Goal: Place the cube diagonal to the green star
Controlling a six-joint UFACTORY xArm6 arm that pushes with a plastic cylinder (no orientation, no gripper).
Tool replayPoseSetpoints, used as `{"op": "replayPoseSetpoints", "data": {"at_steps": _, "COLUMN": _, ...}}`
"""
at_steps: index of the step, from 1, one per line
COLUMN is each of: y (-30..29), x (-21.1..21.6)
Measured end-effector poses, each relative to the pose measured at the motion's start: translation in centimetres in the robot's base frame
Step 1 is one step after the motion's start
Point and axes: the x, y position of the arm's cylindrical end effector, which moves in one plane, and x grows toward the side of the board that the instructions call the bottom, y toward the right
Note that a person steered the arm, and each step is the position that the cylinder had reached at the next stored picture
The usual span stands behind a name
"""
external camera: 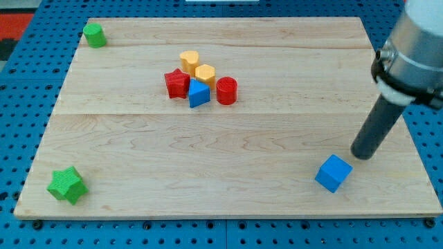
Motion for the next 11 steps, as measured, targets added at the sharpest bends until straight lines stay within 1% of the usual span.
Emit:
{"op": "replayPoseSetpoints", "data": {"at_steps": 1, "y": -2.0, "x": 1.0}}
{"op": "replayPoseSetpoints", "data": {"at_steps": 2, "y": 0.9, "x": 2.3}}
{"op": "replayPoseSetpoints", "data": {"at_steps": 3, "y": 1.2, "x": 6.6}}
{"op": "replayPoseSetpoints", "data": {"at_steps": 4, "y": -5.5, "x": -0.4}}
{"op": "replayPoseSetpoints", "data": {"at_steps": 5, "y": -13.5, "x": -7.9}}
{"op": "replayPoseSetpoints", "data": {"at_steps": 6, "y": -7.8, "x": -5.8}}
{"op": "replayPoseSetpoints", "data": {"at_steps": 7, "y": -3.1, "x": -1.1}}
{"op": "replayPoseSetpoints", "data": {"at_steps": 8, "y": -7.5, "x": 1.2}}
{"op": "replayPoseSetpoints", "data": {"at_steps": 9, "y": -17.7, "x": -8.1}}
{"op": "replayPoseSetpoints", "data": {"at_steps": 10, "y": -23.9, "x": -10.2}}
{"op": "replayPoseSetpoints", "data": {"at_steps": 11, "y": -20.4, "x": -7.1}}
